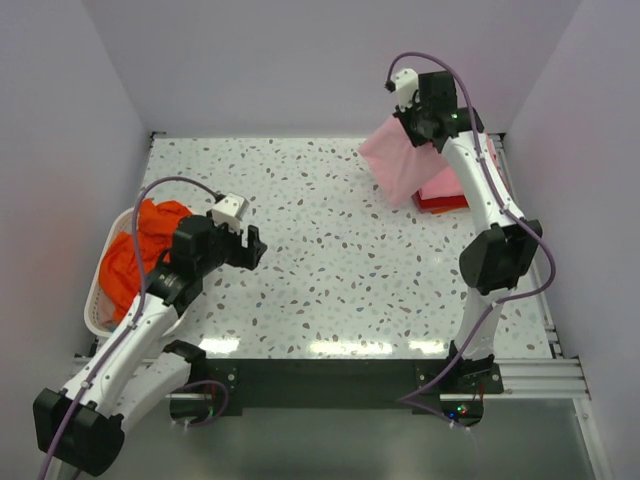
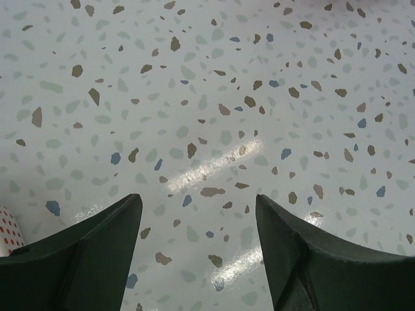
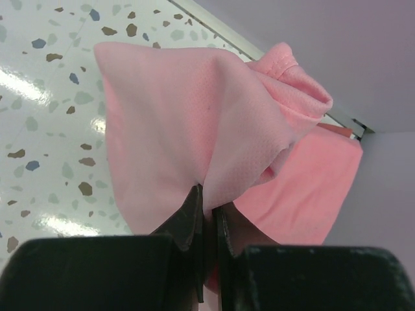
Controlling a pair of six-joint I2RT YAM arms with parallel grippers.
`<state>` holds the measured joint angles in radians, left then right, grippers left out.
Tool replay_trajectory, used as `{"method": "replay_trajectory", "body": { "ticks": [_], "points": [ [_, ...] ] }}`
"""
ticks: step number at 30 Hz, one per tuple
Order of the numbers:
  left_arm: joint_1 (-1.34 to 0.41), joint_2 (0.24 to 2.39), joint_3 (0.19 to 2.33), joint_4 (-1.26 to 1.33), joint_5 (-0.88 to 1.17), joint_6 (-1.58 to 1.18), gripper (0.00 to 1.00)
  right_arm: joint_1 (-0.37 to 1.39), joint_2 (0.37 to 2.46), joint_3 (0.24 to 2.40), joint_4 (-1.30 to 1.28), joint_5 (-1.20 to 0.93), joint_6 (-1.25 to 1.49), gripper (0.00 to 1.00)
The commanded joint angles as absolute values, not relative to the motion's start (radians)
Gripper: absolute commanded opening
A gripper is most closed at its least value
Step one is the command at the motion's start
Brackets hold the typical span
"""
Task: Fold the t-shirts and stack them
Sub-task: Neatly place the folded tshirt to the corner
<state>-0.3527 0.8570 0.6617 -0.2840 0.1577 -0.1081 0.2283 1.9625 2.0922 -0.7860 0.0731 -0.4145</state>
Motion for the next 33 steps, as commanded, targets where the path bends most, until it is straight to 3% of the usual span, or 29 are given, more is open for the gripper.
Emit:
{"method": "replay_trajectory", "body": {
  "ticks": [1,21,33],
  "points": [
    [-0.344,0.83,0.673,-0.255,0.127,-0.077,0.76,0.213,1.957,2.187,-0.805,0.127,-0.451,0.0],
    [-0.344,0.825,0.673,-0.261,0.115,-0.071,0.75,0.068,1.893,2.204,-0.851,0.031,-0.457,0.0],
    [-0.344,0.831,0.67,-0.262,0.114,-0.067,0.75,-0.034,1.994,2.264,-0.838,0.003,-0.462,0.0]
  ]
}}
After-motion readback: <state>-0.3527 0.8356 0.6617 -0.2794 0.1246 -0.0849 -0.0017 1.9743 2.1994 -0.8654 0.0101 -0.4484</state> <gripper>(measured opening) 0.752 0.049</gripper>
